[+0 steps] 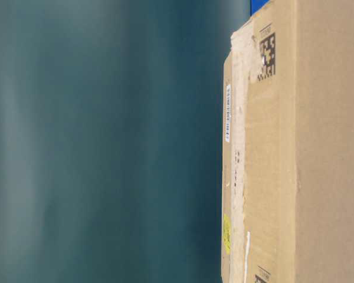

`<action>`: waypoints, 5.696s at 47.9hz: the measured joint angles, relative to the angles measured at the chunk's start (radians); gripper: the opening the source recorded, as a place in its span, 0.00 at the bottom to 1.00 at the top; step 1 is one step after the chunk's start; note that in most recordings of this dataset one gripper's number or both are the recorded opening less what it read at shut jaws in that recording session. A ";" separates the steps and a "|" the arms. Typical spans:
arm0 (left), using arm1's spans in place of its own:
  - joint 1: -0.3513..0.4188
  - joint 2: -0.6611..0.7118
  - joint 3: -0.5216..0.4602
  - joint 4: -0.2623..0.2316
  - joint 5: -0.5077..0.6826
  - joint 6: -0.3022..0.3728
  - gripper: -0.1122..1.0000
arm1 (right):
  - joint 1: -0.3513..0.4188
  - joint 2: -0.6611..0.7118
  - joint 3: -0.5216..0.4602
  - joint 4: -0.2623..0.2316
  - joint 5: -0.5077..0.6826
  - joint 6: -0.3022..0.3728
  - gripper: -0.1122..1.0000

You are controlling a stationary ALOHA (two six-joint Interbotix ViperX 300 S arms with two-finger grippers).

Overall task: Apply tape along the seams of the closed cardboard box to seal it securely.
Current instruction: 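Move the left gripper down toward the beige tape roll's loose end, then grasp the free end of the tape with the left gripper, then pull the tape strip up and press it onto the box's front seam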

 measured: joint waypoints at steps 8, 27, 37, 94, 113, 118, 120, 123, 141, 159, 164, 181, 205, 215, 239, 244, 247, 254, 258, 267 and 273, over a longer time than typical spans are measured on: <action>-0.057 0.018 0.000 -0.009 0.021 0.074 0.10 | 0.000 0.003 -0.006 0.000 0.029 0.000 0.10; -0.250 0.232 -0.014 -0.012 -0.173 0.416 0.11 | -0.049 0.021 -0.008 0.011 0.041 0.002 0.10; -0.328 0.373 -0.051 -0.011 -0.224 0.632 0.46 | -0.051 0.021 -0.008 0.011 0.040 0.002 0.10; -0.379 1.279 -0.595 -0.028 -0.193 1.378 0.74 | -0.051 0.043 -0.008 0.008 0.018 -0.006 0.10; -0.367 1.295 -0.621 -0.029 -0.149 1.385 0.55 | -0.051 0.061 -0.006 0.005 0.021 -0.009 0.10; -0.368 1.295 -0.621 -0.028 -0.132 1.376 0.33 | -0.051 0.063 -0.006 0.006 0.023 -0.012 0.10; -0.370 1.295 -0.621 -0.028 -0.129 1.373 0.25 | -0.051 0.064 -0.006 0.006 0.025 -0.012 0.10; -0.370 1.295 -0.621 -0.029 -0.127 1.370 0.15 | -0.051 0.064 -0.006 0.005 0.025 -0.012 0.10; -0.370 1.262 -0.620 -0.028 -0.126 1.387 0.11 | -0.051 0.075 -0.005 0.005 0.025 -0.012 0.10; -0.360 1.115 -0.592 -0.029 -0.069 1.463 0.11 | -0.051 0.083 -0.003 0.006 0.025 -0.014 0.10; -0.336 1.063 -0.568 -0.029 -0.040 1.506 0.11 | -0.051 0.084 -0.005 0.006 0.031 -0.012 0.10; -0.219 0.818 -0.425 -0.028 -0.055 1.577 0.11 | -0.051 0.084 -0.003 0.005 0.044 -0.015 0.10; -0.054 0.738 -0.371 -0.020 -0.094 1.609 0.11 | -0.051 0.084 -0.003 -0.011 0.044 -0.031 0.10; 0.002 0.746 -0.385 -0.020 -0.028 1.612 0.11 | -0.052 0.084 -0.003 -0.011 0.044 -0.043 0.10; 0.037 0.756 -0.397 -0.020 0.138 1.611 0.11 | -0.066 0.091 -0.002 -0.012 0.049 -0.043 0.10; 0.037 0.755 -0.397 -0.020 0.192 1.612 0.11 | -0.066 0.091 -0.002 -0.011 0.049 -0.043 0.10; 0.037 0.755 -0.397 -0.018 0.218 1.614 0.11 | -0.066 0.092 -0.002 -0.012 0.049 -0.043 0.10; 0.035 0.755 -0.397 -0.018 0.272 1.617 0.11 | -0.067 0.100 -0.003 -0.012 0.048 -0.043 0.10; 0.035 0.755 -0.397 -0.018 0.291 1.621 0.11 | -0.067 0.106 -0.003 -0.011 0.048 -0.043 0.10; 0.035 0.755 -0.399 -0.020 0.330 1.641 0.11 | -0.067 0.120 -0.002 -0.011 0.046 -0.041 0.10; 0.035 0.755 -0.397 -0.018 0.348 1.657 0.11 | -0.066 0.123 -0.003 -0.012 0.046 -0.038 0.10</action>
